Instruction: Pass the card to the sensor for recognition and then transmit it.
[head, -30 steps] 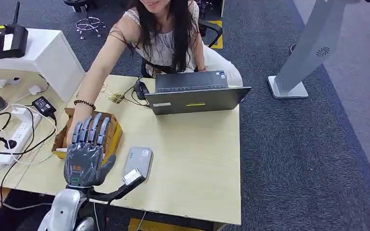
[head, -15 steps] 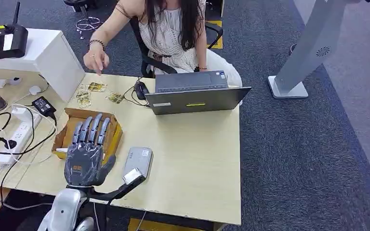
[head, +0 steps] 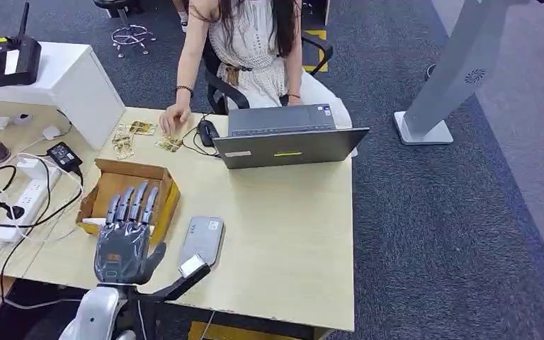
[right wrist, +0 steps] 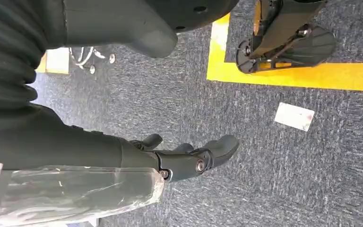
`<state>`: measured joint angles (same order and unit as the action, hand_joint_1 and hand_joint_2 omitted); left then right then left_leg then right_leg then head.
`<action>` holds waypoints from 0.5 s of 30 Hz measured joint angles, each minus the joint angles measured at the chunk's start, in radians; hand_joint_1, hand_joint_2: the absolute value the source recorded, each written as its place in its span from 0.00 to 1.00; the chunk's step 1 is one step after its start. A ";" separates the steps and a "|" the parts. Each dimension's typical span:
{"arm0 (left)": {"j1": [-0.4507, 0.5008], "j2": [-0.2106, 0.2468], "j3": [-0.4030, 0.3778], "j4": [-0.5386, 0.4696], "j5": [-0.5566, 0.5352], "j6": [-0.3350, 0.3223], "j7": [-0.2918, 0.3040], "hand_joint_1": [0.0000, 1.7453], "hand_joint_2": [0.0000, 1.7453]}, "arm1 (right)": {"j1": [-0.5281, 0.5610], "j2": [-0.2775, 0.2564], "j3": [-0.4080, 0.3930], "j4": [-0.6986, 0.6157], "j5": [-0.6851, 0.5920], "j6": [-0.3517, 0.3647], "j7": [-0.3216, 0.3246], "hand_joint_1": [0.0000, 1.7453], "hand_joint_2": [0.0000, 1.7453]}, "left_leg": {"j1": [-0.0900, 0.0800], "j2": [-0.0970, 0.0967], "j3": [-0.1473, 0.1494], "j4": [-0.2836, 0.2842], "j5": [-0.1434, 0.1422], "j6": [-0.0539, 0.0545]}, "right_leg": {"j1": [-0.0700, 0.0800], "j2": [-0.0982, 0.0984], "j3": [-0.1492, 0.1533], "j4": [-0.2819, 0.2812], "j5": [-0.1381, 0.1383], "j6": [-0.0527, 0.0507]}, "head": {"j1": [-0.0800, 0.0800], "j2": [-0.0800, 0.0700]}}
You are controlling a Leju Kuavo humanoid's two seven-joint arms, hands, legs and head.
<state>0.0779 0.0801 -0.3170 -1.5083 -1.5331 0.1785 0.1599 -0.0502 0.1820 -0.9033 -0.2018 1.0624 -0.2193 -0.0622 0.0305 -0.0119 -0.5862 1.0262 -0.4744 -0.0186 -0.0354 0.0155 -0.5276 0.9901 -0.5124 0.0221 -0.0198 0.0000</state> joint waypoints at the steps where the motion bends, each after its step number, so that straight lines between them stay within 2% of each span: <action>1: 0.005 0.002 0.006 0.008 0.001 0.000 0.005 0.00 1.00 | 0.000 0.000 -0.001 0.000 0.002 0.000 0.003 0.00 1.00 | 0.000 0.000 0.000 0.000 0.000 0.000 | 0.000 0.000 0.000 0.000 0.000 0.000 | 0.000 0.000; 15: 0.022 0.008 0.042 0.073 0.004 0.002 0.011 0.00 1.00 | 0.000 0.000 -0.008 0.000 0.009 0.002 -0.002 0.00 1.00 | 0.000 0.000 0.000 0.000 0.000 0.000 | 0.000 0.000 0.000 0.000 0.000 0.000 | 0.000 0.000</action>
<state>0.0997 0.0881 -0.2750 -1.4351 -1.5290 0.1804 0.1709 -0.0505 0.1820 -0.9117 -0.2018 1.0716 -0.2178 -0.0645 0.0304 -0.0121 -0.5863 1.0262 -0.4744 -0.0186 -0.0354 0.0153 -0.5275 0.9901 -0.5125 0.0223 -0.0198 0.0000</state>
